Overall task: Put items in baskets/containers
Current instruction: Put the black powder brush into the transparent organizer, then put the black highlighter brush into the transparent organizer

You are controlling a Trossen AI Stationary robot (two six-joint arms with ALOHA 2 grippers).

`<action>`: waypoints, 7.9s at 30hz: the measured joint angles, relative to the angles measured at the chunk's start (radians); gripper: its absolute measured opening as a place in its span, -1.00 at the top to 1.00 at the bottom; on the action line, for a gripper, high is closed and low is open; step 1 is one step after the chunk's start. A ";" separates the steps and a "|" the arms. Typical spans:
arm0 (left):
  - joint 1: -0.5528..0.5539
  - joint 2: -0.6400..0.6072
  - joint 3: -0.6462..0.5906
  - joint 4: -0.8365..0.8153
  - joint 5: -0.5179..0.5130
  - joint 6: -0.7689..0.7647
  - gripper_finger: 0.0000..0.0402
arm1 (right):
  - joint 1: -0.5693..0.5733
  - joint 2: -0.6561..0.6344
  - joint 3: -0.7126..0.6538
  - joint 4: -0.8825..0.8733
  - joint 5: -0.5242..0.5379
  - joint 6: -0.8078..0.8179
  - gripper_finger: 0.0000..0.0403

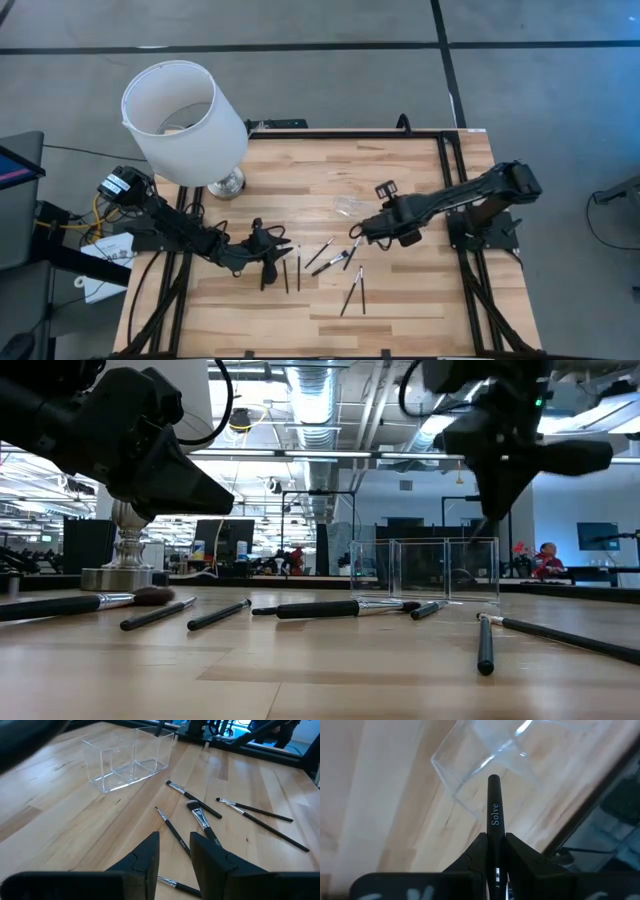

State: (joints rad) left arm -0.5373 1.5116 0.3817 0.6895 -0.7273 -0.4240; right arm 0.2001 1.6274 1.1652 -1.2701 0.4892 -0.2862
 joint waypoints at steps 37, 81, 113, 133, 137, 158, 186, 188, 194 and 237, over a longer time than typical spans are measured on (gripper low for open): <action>0.000 0.000 0.021 -0.036 0.129 -0.220 0.48 | 0.024 0.152 0.208 -0.014 0.087 0.085 0.56; -0.082 0.000 0.230 -1.048 0.229 -0.876 0.20 | -0.022 0.151 0.326 0.244 0.067 0.121 0.57; -0.056 -0.016 0.223 -0.918 0.029 -0.758 0.91 | 0.047 0.129 0.325 0.322 0.037 0.160 0.58; 0.001 0.099 0.221 -0.668 0.109 -0.493 0.66 | 0.206 -0.361 -0.433 1.539 -0.003 0.184 0.66; 0.001 0.167 0.223 -0.606 0.055 -0.444 0.43 | 0.189 -0.293 -0.442 1.597 0.004 0.213 0.56; -0.071 0.058 0.208 -0.601 -0.146 -0.369 0.41 | 0.159 -0.175 -0.441 1.780 -0.002 0.076 0.12; -0.099 0.352 0.012 -0.260 -0.288 -0.632 0.74 | 0.150 -0.175 -0.441 1.772 -0.031 0.081 0.16; -0.101 0.324 0.011 -0.266 -0.273 -0.631 0.78 | 0.144 -0.174 -0.441 1.772 -0.061 0.109 0.17; -0.103 0.168 0.008 -0.271 -0.179 -0.494 0.78 | 0.088 -0.064 -0.440 1.822 -0.176 0.298 0.16; -0.102 -0.068 0.011 -0.149 -0.342 0.185 0.78 | -0.137 0.356 -0.077 1.853 -0.465 1.012 0.15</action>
State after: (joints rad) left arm -0.6396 1.4433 0.3927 0.5404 -1.0691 -0.2390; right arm 0.0628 1.9835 1.0884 0.5825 0.0242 0.7260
